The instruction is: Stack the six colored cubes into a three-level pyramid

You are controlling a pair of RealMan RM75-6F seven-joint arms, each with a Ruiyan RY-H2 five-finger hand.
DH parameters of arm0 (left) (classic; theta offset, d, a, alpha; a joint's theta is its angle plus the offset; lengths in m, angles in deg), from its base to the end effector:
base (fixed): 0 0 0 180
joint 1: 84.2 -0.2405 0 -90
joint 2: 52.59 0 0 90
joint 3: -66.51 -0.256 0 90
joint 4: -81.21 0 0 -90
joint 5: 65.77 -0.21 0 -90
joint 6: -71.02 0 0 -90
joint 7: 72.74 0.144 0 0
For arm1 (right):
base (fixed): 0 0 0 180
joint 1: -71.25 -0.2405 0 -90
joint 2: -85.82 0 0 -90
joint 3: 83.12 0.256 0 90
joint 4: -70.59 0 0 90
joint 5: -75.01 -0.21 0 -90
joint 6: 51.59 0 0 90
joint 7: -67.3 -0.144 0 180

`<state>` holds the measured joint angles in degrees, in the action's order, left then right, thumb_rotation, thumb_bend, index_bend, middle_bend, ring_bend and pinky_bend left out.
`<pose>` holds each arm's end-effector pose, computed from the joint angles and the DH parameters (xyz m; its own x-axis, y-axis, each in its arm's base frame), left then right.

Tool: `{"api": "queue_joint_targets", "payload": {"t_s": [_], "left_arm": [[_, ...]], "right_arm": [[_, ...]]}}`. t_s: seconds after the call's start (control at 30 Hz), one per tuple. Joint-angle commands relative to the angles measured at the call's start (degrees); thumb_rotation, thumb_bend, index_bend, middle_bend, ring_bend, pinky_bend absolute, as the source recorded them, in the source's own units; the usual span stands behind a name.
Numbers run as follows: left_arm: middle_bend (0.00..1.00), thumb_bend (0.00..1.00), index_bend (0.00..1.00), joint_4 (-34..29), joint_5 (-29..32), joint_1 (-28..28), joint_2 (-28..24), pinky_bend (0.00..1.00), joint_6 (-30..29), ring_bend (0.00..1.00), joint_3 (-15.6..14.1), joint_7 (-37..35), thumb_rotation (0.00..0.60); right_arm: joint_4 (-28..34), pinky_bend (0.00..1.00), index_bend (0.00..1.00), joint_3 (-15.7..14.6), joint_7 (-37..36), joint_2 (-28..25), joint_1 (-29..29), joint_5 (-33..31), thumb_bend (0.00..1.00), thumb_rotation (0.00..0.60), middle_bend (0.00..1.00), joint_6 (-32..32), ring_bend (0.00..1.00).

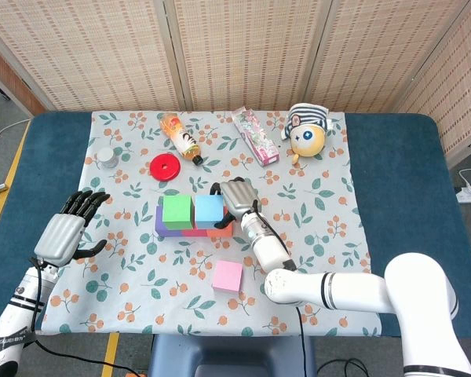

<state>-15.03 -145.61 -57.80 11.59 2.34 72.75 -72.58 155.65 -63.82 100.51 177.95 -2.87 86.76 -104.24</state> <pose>-0.2278 0.2916 0.1271 0.3549 0.1100 0.9284 0.9097 -0.2696 -0.3158 0.0074 -0.4005 -0.0367 0.2613 -0.4473 0.8554 -0.9605 -0.2087 0.1842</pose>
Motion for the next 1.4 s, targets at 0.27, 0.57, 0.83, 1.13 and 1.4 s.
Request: {"api": "queue_joint_targets", "payload": {"t_s": [0.27,0.57,0.83,1.13,1.4], "left_arm": [[0.07,0.29,0.09,1.0,-0.4,-0.1,0.3,0.04,0.4,0.0,0.0,-1.2,0.6],[0.07,0.29,0.09,1.9,-0.8,-0.3,0.4,0.04,0.6,0.0,-0.1,-2.3,0.6],[0.07,0.29,0.09,2.5,-1.0,-0.4,0.6,0.04,0.8,0.0,-0.2,-2.9,0.6],[0.07,0.29,0.09,2.8,-1.3,-0.3,0.5,0.04,1.0,0.0,-0.1,-3.5,0.6],[0.07,0.29,0.09,2.8,-1.4,-0.4,0.5,0.04,1.1,0.0,-0.2,-3.8,0.6]], "right_arm": [[-1.3,0.14,0.4,0.2,1.2,1.3,-0.7,-0.8,0.04,0.6,0.42,-0.5,0.25],[-2.5,0.14,0.39,0.4,2.1,2.7,-1.1,-1.1,0.04,0.6,0.42,-0.9,0.25],[-2.9,0.14,0.38,0.7,2.6,3.3,-1.1,-1.0,0.04,0.6,0.42,-1.3,0.25],[-3.1,0.14,0.38,1.2,3.0,3.7,-0.9,-0.7,0.04,0.6,0.42,-1.7,0.25],[-3.3,0.14,0.37,1.4,3.3,4.2,-0.8,-0.5,0.04,0.6,0.42,-1.8,0.25]]}}
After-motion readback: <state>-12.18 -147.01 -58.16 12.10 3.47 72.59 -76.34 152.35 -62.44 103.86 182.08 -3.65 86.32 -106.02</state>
